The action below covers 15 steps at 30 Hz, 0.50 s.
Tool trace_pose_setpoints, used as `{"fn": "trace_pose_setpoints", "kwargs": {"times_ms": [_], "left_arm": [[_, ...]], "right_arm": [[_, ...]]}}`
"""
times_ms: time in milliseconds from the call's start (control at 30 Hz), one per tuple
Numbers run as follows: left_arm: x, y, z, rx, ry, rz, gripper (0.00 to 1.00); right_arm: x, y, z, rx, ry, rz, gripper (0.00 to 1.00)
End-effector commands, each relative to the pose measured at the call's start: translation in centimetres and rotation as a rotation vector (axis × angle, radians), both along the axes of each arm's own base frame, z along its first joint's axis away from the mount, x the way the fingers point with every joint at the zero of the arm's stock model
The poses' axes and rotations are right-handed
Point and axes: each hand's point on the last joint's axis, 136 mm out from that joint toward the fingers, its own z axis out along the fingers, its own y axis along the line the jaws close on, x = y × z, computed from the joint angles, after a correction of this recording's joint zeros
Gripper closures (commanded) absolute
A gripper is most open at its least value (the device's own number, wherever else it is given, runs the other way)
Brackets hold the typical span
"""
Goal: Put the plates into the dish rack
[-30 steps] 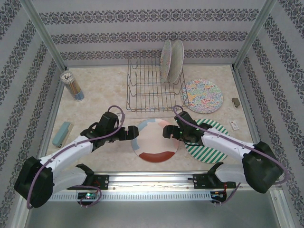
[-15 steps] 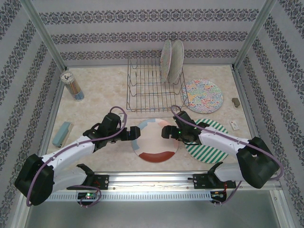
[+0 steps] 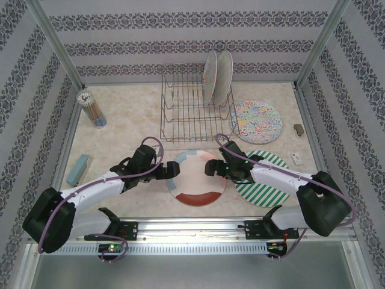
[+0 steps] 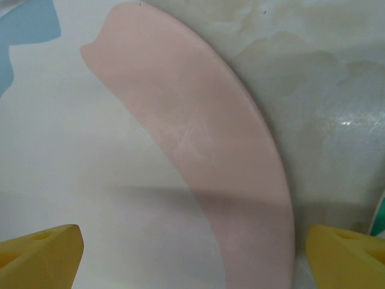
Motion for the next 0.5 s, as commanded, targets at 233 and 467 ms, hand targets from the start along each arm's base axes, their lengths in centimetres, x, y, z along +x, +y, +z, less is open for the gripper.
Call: {"fn": "trace_pose_setpoints", "kwargs": {"times_ms": [233,467], "left_arm": [[0.2,-1.4,-0.7,-0.039,0.000,0.000,0.00],[0.1,-2.0,-1.4,-0.044,0.015,-0.004,0.00]], "right_arm": [[0.3,-0.3,-1.0,-0.014,0.004,0.002,0.05],[0.3,0.0,-1.1,0.000,0.009,0.000,0.05]]}}
